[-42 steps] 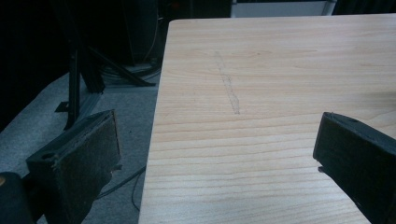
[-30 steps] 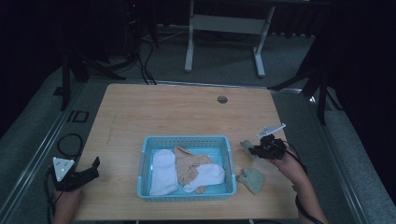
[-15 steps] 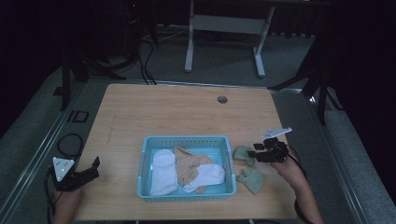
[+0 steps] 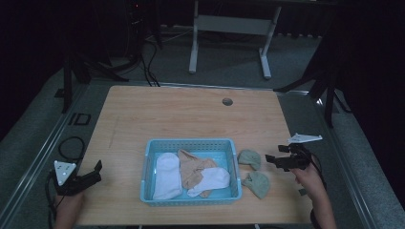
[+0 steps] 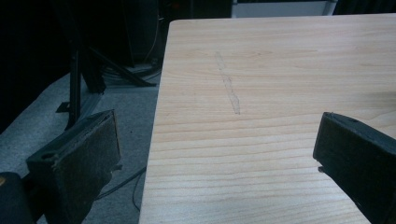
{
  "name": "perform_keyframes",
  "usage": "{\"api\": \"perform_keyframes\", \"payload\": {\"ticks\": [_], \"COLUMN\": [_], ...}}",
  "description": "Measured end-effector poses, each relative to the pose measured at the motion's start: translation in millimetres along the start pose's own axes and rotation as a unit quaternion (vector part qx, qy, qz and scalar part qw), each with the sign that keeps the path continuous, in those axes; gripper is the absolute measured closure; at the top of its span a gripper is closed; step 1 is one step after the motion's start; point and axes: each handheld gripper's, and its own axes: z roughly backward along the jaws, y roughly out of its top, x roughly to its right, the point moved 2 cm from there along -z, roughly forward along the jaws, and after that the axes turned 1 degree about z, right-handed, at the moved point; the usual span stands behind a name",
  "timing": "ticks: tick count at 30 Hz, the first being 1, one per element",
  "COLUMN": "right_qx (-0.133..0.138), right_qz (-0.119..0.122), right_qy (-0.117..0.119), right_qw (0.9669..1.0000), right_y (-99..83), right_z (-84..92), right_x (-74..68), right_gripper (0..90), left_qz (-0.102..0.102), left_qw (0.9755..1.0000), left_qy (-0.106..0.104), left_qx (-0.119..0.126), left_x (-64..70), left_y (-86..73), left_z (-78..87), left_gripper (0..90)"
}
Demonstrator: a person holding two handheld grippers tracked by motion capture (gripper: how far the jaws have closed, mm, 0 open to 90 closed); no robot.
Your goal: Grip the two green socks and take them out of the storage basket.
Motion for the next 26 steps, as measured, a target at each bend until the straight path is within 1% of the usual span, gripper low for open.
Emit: {"api": "perform_keyframes", "payload": {"ticks": [1,2,3,4,6,7,8,9,10,11,12,13,14,16,17,20,21,24,26], "right_qx": [0.0,0.004,0.004,0.009,0.021,0.021,0.025,0.025,0.033,0.039,0.039,0.041,0.043,0.045,0.041,0.042,0.04,0.048,0.046], "right_qz": [0.0,-0.01,-0.01,-0.028,-0.039,-0.039,-0.052,-0.052,-0.067,-0.074,-0.074,-0.08,-0.094,-0.098,-0.103,-0.114,-0.113,-0.117,-0.118], "right_qy": [0.0,-0.018,-0.018,-0.025,-0.047,-0.047,-0.067,-0.067,-0.073,-0.078,-0.078,-0.088,-0.1,-0.126,-0.134,-0.138,-0.14,-0.142,-0.147], "right_qw": [1.0,0.9998,0.9998,0.9992,0.9979,0.9979,0.9961,0.9961,0.9945,0.9935,0.9935,0.9921,0.9896,0.9861,0.9848,0.983,0.9828,0.9818,0.981], "right_y": [0.0,-5.9,-5.9,-11.2,-17.7,-17.7,-25.7,-25.7,-31.8,-35.2,-35.2,-38.5,-44.0,-49.4,-52.8,-59.3,-60.9,-63.5,-64.1], "right_z": [0.0,1.1,1.1,2.4,3.6,3.6,3.9,3.9,5.0,5.6,5.6,6.2,7.2,8.0,7.9,7.9,8.1,9.6,8.6], "right_x": [0.0,5.2,5.2,9.7,15.0,15.0,21.4,21.4,25.9,28.5,28.5,30.9,35.9,40.1,42.9,47.4,48.5,50.5,50.7], "right_gripper": [18.5,15.0,15.0,14.4,13.8,13.8,13.7,13.7,13.6,13.6,13.6,13.6,13.6,13.6,13.6,13.8,13.8,13.9,14.0], "left_qz": [0.0,0.0,0.0,0.0,0.0,0.0,0.0,0.0,0.0,0.0,0.0,0.0,0.0,0.0,0.0,0.0,0.0,0.0,0.001], "left_qw": [1.0,1.0,1.0,1.0,1.0,1.0,1.0,1.0,1.0,1.0,1.0,1.0,1.0,1.0,1.0,1.0,1.0,1.0,1.0], "left_qy": [0.0,0.0,0.0,0.001,0.0,0.0,0.0,0.0,0.001,0.001,0.001,0.001,0.001,0.0,0.0,-0.001,-0.001,-0.002,-0.002], "left_qx": [0.0,0.001,0.001,0.001,0.001,0.001,0.0,0.0,0.001,0.001,0.0,0.0,0.0,0.0,0.0,0.0,-0.001,0.0,0.0], "left_x": [0.0,0.1,0.1,0.1,0.1,0.1,0.1,0.1,0.1,0.1,0.1,0.1,0.1,0.1,0.1,0.0,0.0,-0.1,-0.2], "left_y": [0.0,0.0,0.0,-0.1,-0.1,-0.1,0.0,0.0,0.0,0.0,0.0,0.0,0.0,0.0,0.0,0.0,0.0,0.0,0.0], "left_z": [0.0,0.1,0.1,0.1,0.1,0.1,0.1,0.1,0.1,0.1,0.0,0.0,-0.1,-0.1,0.0,-0.1,-0.1,-0.1,-0.2], "left_gripper": [0.3,0.3,0.4,0.4,0.4,0.3,0.3,0.3,0.3,0.3,0.3,0.3,0.3,0.3,0.3,0.4,0.3,0.3,0.3]}}
